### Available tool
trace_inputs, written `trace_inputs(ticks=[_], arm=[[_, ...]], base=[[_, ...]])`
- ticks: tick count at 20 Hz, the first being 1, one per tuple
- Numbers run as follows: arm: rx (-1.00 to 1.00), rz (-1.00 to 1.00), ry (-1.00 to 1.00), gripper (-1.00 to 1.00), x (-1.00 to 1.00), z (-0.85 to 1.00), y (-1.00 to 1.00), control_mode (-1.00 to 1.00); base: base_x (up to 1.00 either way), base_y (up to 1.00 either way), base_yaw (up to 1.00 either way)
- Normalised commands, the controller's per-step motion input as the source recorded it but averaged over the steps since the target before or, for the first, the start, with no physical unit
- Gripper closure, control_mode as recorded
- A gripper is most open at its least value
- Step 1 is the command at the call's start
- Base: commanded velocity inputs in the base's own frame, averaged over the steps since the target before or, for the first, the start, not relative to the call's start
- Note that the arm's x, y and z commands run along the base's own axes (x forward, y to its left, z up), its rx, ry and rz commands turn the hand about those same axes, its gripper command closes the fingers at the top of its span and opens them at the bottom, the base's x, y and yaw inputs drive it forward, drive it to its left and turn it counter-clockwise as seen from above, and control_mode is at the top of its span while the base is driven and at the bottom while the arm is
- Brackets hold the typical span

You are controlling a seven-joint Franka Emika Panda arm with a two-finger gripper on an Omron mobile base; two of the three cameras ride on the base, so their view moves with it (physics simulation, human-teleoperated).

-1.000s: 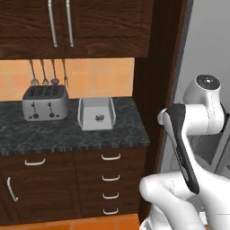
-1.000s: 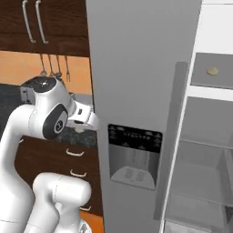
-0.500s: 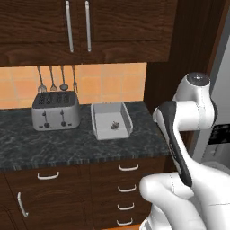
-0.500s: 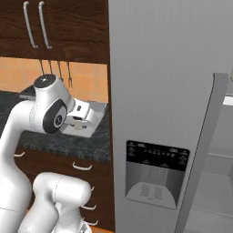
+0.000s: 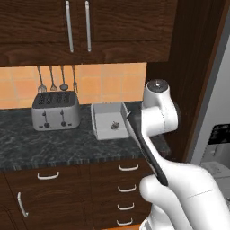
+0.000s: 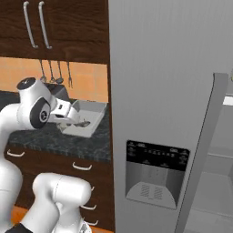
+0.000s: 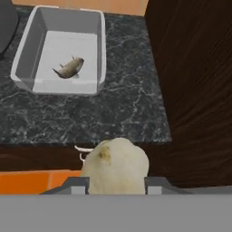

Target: Place one garlic and one fish in each tupperware on the nearby counter, to pack two identical lunches.

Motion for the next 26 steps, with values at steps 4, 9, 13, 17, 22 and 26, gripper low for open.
trace_inputs(ticks=[4,9,13,17,22,26], arm=[[0.05,0.00,0.03,1.00,1.00,-0.48,0.52,-1.00],[0.13,0.02,0.03,1.00,1.00,-0.01,0.02,-1.00],[-0.02,0.01,0.05,1.00,1.00,-0.40,0.23,-1.00],[0.00,0.00,0.01,1.00,1.00,-0.34,0.11,-1.00],[-0.01,0.00,0.00,1.00,1.00,-0.27,0.00,-1.00],[-0.05,0.00,0.00,1.00,1.00,-0.64,0.00,-1.00]], base=[[0.00,0.00,0.00],[0.00,0.00,0.00],[0.00,0.00,0.00],[0.00,0.00,0.00],[0.00,0.00,0.00],[0.00,0.00,0.00]])
